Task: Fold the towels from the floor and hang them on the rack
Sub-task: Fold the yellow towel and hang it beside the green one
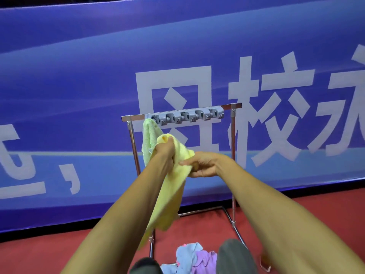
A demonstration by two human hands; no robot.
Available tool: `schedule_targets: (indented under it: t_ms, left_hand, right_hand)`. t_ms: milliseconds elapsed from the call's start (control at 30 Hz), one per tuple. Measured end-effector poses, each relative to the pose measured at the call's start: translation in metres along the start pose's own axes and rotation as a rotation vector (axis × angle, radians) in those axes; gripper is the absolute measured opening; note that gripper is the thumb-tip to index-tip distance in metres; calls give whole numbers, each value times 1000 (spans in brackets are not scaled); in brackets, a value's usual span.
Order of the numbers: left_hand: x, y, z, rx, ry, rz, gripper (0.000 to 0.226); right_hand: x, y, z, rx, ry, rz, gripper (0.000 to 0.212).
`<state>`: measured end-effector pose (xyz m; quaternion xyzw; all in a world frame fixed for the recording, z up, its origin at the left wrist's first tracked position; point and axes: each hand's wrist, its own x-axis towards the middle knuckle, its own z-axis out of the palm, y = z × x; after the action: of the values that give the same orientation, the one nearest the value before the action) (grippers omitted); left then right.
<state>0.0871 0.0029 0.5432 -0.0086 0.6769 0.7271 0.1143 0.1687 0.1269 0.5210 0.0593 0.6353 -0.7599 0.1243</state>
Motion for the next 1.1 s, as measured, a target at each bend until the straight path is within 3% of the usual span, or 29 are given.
schedule_targets:
  t_ms: [67, 200, 267, 333, 400, 467, 600, 700, 733, 800, 867, 900, 967, 1033, 1100]
  left_hand:
    - [-5, 3, -2, -18, -150, 21, 40]
    - [-19, 13, -10, 139, -312, 130, 48]
    - [-18, 11, -16, 256, -313, 205, 47]
    - [-18, 8, -22, 331, -289, 207, 43]
    - [-20, 8, -26, 409, -257, 170, 52]
    - [-19, 10, -30, 455, -185, 135, 57]
    - [-18, 15, -43, 445, -92, -11, 58]
    - [-22, 21, -53, 480, -92, -130, 54]
    - [-21, 22, -57, 468, -114, -158, 54]
    - [-18, 24, -64, 389, -191, -185, 58]
    - [-11, 26, -65, 251, -314, -103, 36]
    - [-9, 25, -65, 166, -362, -43, 32]
    - [-3, 19, -65, 99, -425, 21, 47]
    - [-6, 13, -68, 282, -499, 64, 52]
    - [-9, 7, -70, 650, -452, 161, 47]
  right_hand:
    - [1, -10, -3, 77, 146, -32, 12]
    - [1, -22, -13, -13, 477, -162, 19]
    - [-1, -22, -18, -75, 631, -213, 22]
    - [0, -21, -25, -65, 679, -211, 17]
    - [-4, -23, -28, -50, 561, -115, 20]
    - [-10, -31, -26, -96, 394, -18, 37]
    - [-27, -49, -32, 3, 302, -57, 57]
    - [-40, -44, -42, -279, 202, 127, 69]
    - [-42, -41, -46, -257, 184, 135, 73]
    - [-42, -39, -54, -1, 224, 2, 85]
    - [-40, -39, -59, 96, 309, -137, 92]
    - [-39, -37, -60, 28, 303, -100, 94]
    - [-40, -30, -57, -261, 162, 127, 88]
    - [-49, -31, -48, -516, -69, 334, 69]
    - [-51, -36, -41, -645, -124, 370, 55]
